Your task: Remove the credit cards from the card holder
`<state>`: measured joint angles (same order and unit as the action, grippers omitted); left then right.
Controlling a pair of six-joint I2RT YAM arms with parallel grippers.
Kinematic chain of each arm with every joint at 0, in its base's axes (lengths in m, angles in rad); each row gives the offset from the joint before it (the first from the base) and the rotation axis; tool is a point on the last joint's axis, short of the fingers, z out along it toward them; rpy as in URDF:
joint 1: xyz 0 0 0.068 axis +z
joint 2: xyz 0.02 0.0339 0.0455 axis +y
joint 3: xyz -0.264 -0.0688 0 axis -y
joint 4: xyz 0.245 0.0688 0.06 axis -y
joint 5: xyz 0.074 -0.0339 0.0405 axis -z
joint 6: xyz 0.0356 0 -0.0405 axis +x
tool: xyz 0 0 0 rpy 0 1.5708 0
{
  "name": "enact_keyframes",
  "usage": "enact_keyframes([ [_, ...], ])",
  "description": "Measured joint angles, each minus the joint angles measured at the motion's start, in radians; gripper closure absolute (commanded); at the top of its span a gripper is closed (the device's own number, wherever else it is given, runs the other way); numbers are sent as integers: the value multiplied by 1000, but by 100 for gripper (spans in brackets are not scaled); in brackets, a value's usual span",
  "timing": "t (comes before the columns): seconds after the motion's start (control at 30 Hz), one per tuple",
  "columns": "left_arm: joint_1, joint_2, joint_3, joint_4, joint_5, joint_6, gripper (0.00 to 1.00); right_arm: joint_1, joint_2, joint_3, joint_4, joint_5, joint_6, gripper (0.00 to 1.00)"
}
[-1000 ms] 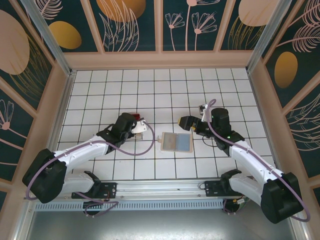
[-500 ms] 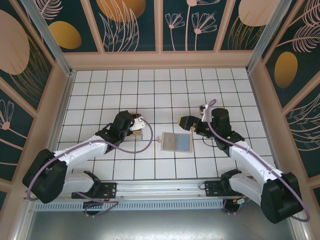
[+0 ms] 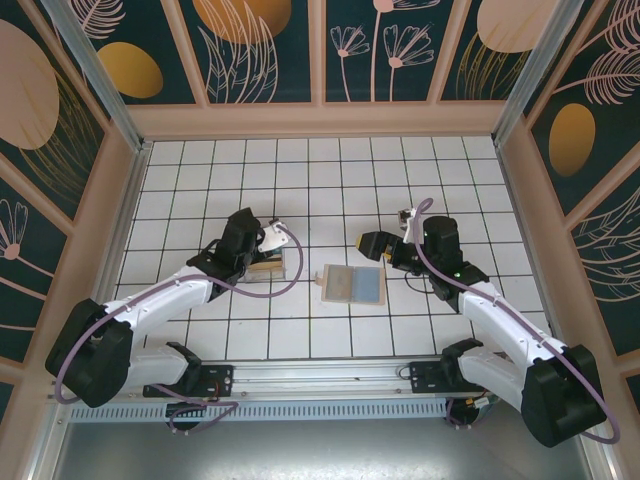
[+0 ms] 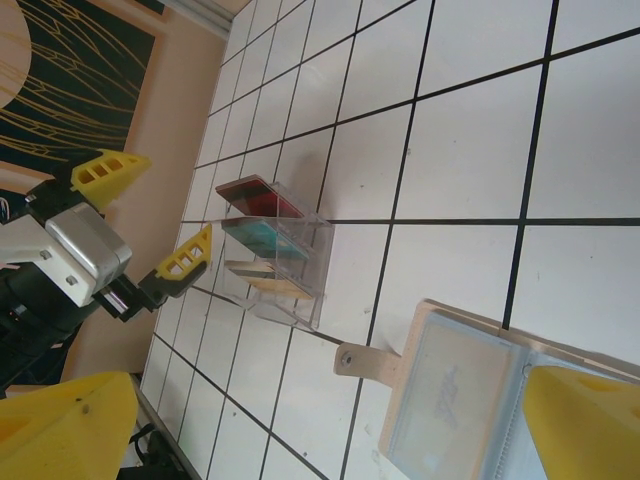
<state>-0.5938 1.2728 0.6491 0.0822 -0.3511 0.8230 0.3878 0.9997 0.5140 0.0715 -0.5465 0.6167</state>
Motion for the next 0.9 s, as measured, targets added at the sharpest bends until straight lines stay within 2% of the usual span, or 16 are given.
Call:
enact_keyframes([
  [0.67,39,117,44,69,-34,0,28,-5,2,-23,24,-3,4,1],
  [0.9,40,146,79,90,-52,-1,23,-6,3,-35,34,-3,18,1],
])
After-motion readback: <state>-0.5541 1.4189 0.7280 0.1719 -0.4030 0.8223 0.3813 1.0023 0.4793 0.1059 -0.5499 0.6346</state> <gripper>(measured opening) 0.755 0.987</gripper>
